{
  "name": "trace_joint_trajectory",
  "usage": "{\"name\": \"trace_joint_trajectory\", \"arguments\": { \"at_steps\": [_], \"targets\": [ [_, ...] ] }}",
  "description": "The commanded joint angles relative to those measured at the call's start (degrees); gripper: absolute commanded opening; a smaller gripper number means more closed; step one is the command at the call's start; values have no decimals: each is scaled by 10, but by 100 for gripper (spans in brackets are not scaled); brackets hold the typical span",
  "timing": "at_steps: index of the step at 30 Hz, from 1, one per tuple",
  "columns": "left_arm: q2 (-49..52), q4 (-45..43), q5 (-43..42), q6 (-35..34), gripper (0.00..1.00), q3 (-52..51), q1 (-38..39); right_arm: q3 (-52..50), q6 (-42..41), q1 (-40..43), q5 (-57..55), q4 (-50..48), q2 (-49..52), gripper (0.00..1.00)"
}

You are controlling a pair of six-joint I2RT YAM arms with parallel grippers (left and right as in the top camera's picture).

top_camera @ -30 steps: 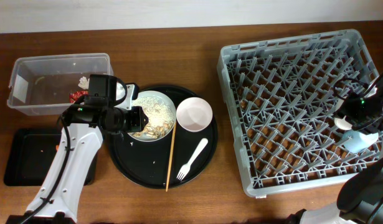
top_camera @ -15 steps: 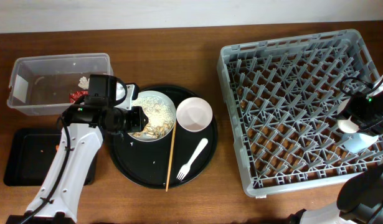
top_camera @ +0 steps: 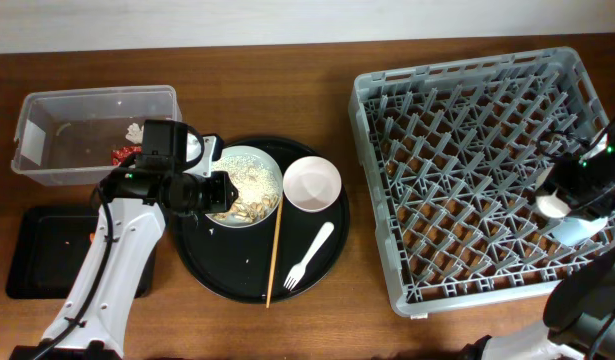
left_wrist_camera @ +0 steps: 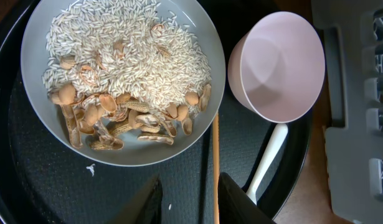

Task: Sort waste into correct bins and load items into the dishwasher rack
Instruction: 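Carry the white cup with the right gripper into the rack's right side, then reach the right gripper to the pink cup and grasp it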

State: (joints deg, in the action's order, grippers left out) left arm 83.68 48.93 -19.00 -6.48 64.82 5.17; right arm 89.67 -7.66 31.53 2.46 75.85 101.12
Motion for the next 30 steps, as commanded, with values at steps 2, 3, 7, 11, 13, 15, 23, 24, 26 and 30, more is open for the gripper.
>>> {"name": "trace_joint_trajectory", "arguments": {
  "at_steps": [2,3,7,11,13,15,23,24,26,30],
  "targets": [
    [-4,5,4,2,29,1,-3,-1,-4,0,10,-85,4,99],
    [-4,6,4,2,29,1,-3,-1,-4,0,18,-94,4,99],
    [-4,7,4,2,29,1,-3,-1,-11,0,33,-107,4,99],
    [-4,7,4,2,29,1,-3,12,-15,0,33,-91,1,99],
    [-4,8,4,2,29,1,-3,26,-21,0,41,-76,-10,99],
    [-4,9,4,2,29,1,-3,38,-21,0,65,-67,-29,98],
    [-4,8,4,2,33,1,-3,54,58,-49,175,3,-152,99],
    [-4,7,4,2,33,1,-3,54,70,-74,175,15,-168,99],
    [-4,6,4,2,39,1,-3,54,88,-120,175,31,-185,99],
    [-4,5,4,2,44,1,-3,54,89,-239,175,38,-186,99]
  ]
}}
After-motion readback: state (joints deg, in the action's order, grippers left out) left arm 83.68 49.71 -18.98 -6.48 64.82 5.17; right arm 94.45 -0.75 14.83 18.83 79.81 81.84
